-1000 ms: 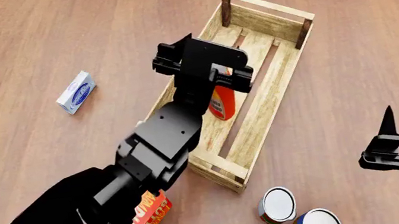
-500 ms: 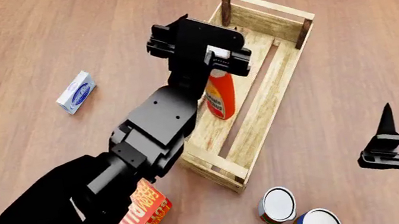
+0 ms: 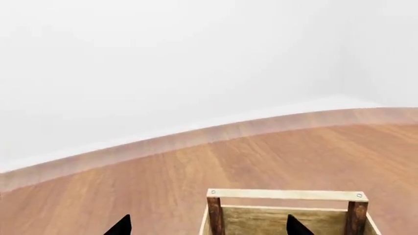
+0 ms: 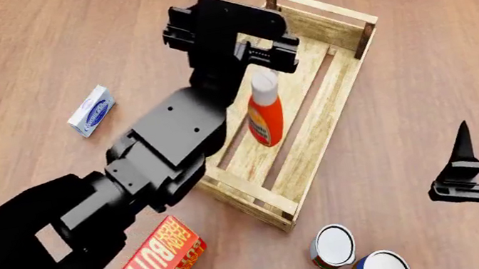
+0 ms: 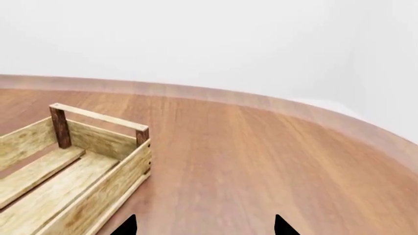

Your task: Pick up the ketchup, and put it in the wooden tray.

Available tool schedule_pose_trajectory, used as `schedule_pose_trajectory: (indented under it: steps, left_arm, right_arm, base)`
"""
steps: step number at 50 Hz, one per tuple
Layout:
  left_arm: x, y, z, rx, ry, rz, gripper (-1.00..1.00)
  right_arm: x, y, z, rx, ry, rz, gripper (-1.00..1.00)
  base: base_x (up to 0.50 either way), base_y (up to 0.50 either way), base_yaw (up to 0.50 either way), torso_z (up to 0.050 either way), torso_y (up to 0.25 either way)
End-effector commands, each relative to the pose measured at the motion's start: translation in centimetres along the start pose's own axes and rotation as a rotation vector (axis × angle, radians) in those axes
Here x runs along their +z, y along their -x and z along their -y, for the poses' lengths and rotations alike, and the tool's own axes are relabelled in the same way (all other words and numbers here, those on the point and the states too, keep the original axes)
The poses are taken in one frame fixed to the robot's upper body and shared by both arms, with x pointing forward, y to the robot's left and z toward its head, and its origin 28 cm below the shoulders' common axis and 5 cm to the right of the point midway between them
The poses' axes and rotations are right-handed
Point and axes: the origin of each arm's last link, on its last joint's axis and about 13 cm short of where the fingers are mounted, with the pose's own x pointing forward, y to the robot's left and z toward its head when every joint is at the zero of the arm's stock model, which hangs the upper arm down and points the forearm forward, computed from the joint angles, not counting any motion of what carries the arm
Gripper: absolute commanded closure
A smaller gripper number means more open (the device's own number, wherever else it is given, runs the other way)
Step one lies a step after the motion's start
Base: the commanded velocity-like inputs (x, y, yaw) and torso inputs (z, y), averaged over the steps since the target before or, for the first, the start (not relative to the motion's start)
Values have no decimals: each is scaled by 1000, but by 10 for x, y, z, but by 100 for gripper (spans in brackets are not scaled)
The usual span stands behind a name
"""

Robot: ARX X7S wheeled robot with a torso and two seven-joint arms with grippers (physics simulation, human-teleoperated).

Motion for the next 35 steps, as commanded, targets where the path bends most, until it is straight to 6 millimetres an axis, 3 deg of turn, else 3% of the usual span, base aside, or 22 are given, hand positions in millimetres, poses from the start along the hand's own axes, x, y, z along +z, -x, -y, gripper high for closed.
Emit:
schedule_pose_trajectory:
  steps: [1, 11, 13, 14, 21, 27, 35]
  left_arm:
    - [17, 9, -3, -3, 17, 28, -100]
    - [21, 14, -4, 0, 27, 33, -100]
    - [22, 14, -5, 1, 29, 34, -100]
    - [22, 15, -5, 1, 30, 34, -100]
    - [28, 16, -11, 14, 46, 42, -100]
    - [34, 25, -16, 40, 64, 42, -100]
    - [33, 51, -27, 121, 95, 57, -100]
  right_arm:
    - [0, 0, 0, 3, 2, 15, -100]
    - [0, 0, 0, 2, 5, 21, -100]
    - [24, 33, -3, 2, 9, 17, -100]
    - [29, 40, -9, 4, 12, 15, -100]
    - [33, 51, -20, 5, 0, 34, -100]
    - [36, 56, -17, 13, -1, 36, -100]
    - [35, 54, -19, 35, -3, 28, -100]
  base:
    - [0, 0, 0, 0, 0]
    - [0, 0, 0, 0, 0]
    - [0, 0, 0, 0, 0]
    - [0, 0, 0, 0, 0]
    - [0, 0, 0, 0, 0]
    - [0, 0, 0, 0, 192]
    - [0, 0, 0, 0, 245]
